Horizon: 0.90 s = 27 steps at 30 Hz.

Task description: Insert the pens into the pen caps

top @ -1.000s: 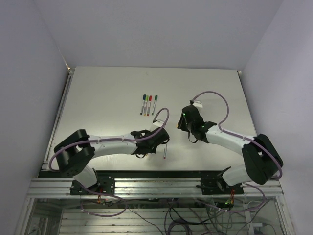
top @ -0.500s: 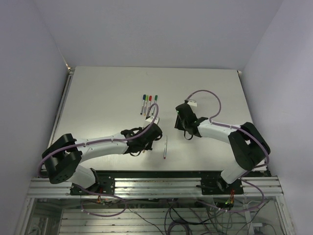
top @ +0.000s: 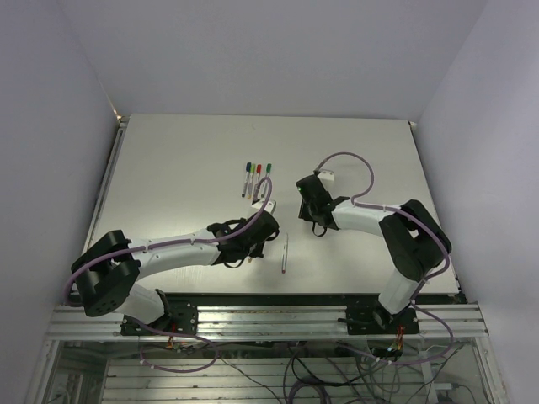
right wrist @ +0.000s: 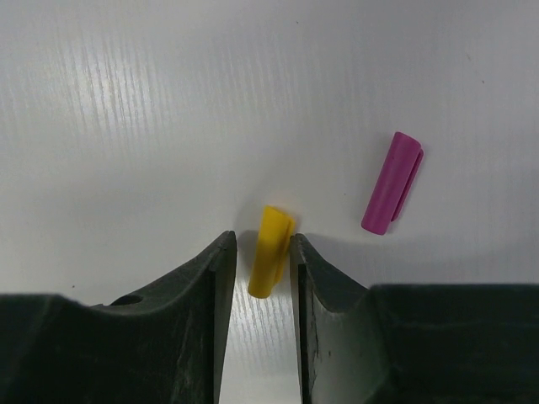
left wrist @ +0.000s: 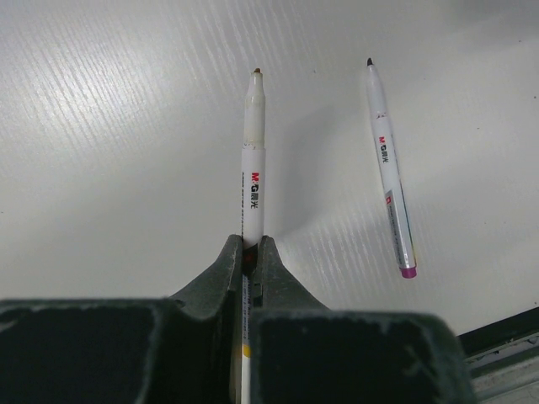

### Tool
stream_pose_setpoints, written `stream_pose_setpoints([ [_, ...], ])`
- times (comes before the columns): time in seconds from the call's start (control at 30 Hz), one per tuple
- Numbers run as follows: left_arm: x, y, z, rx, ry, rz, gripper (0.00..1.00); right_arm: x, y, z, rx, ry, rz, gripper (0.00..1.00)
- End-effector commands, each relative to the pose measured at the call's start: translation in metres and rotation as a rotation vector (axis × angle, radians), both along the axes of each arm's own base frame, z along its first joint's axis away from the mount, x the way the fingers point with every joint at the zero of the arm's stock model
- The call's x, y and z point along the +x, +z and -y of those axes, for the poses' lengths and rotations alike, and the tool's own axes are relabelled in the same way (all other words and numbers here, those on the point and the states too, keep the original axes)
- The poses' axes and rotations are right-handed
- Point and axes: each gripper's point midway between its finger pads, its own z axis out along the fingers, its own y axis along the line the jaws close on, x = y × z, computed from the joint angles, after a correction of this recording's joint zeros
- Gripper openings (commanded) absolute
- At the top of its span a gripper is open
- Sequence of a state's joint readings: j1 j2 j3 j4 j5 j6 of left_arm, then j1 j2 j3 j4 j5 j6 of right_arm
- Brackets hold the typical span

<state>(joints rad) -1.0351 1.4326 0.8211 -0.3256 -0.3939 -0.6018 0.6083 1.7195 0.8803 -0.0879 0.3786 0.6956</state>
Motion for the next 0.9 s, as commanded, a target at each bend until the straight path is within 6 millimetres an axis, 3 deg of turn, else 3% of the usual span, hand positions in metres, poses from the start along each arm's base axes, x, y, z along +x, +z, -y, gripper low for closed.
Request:
stream_pose_setpoints([
  [0.0,0.002,0.0,0.005,-0.022,-0.02,0.0,0.07,0.002,-0.007,0.005,-0.04,-0.024,-0.015,0.31],
  [0.23,0.003,-0.004,0.01,-0.017,-0.029,-0.013,0.07,-0.003,-0.017,0.009,-0.07,-0.029,-0.055,0.29],
  [0.57,0.003,-0.002,0.008,-0.021,-0.026,-0.013,0.07,-0.033,-0.032,0.022,-0.103,-0.05,-0.119,0.27],
  [0.63,0.003,-0.001,0.008,-0.02,-0.025,-0.012,0.07,-0.037,-0.036,0.022,-0.109,-0.044,-0.134,0.22],
  [0.73,0.004,-0.001,0.008,-0.017,-0.025,-0.011,0.07,-0.041,-0.041,0.019,-0.099,-0.026,-0.148,0.0],
  [0.87,0.006,0.0,0.009,-0.018,-0.021,-0.005,0.07,-0.044,-0.042,0.016,-0.085,-0.014,-0.144,0.0],
])
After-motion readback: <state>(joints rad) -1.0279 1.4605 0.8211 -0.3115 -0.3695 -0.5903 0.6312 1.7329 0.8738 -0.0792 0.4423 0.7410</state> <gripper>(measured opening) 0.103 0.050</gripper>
